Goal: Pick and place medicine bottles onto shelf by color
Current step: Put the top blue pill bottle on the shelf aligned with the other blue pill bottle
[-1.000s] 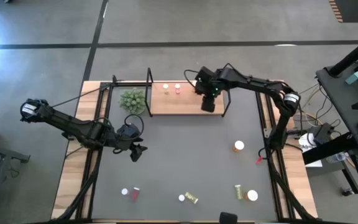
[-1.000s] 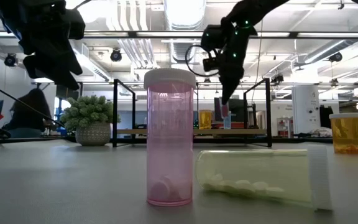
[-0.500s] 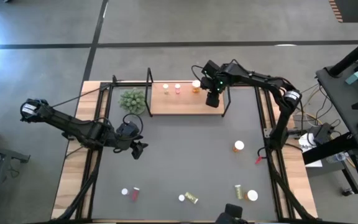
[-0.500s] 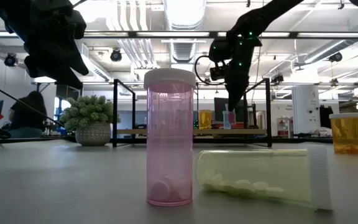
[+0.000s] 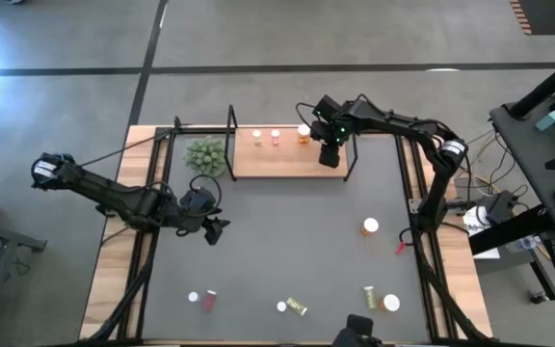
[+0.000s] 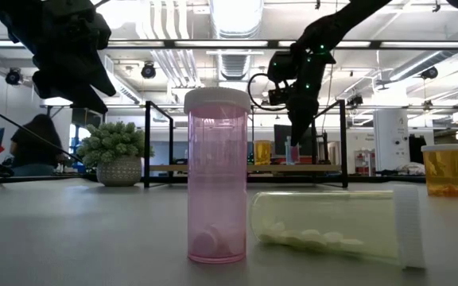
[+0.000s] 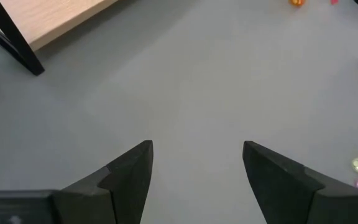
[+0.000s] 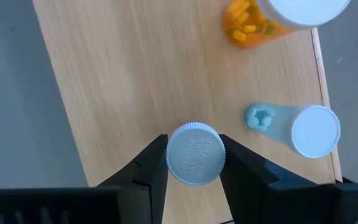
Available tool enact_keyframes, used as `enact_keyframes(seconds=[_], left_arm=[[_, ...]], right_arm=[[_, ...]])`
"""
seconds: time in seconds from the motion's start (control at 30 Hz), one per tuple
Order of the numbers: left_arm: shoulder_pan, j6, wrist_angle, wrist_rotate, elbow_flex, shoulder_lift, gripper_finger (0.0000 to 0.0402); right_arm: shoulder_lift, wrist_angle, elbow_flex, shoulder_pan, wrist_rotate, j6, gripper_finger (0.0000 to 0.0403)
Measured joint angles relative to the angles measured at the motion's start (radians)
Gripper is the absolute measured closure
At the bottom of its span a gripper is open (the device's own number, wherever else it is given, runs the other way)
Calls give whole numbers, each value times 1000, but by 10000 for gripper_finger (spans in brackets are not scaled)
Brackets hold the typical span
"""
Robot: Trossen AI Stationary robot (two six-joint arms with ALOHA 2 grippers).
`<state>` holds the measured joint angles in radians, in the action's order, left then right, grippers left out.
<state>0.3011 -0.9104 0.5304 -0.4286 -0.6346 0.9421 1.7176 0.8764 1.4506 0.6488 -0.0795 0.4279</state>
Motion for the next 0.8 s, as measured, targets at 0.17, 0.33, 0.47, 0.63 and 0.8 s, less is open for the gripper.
enact_keyframes(seconds=[0.17, 0.33, 0.47, 0.63, 0.8], left_arm=[[-1, 0, 0, 0, 0, 0, 169], [-1, 0, 0, 0, 0, 0, 169], [-1, 0, 1, 0, 0, 0, 169], [-1, 0, 0, 0, 0, 0, 169], [-1, 0, 1, 0, 0, 0, 169]], right_arm=[[0, 0, 0, 0, -6, -19, 279], [0, 0, -2, 0, -9, -24, 284], [0, 0, -5, 0, -9, -24, 285], [0, -2, -22, -1, -9, -19, 280], [0, -10, -31, 0, -7, -19, 285]])
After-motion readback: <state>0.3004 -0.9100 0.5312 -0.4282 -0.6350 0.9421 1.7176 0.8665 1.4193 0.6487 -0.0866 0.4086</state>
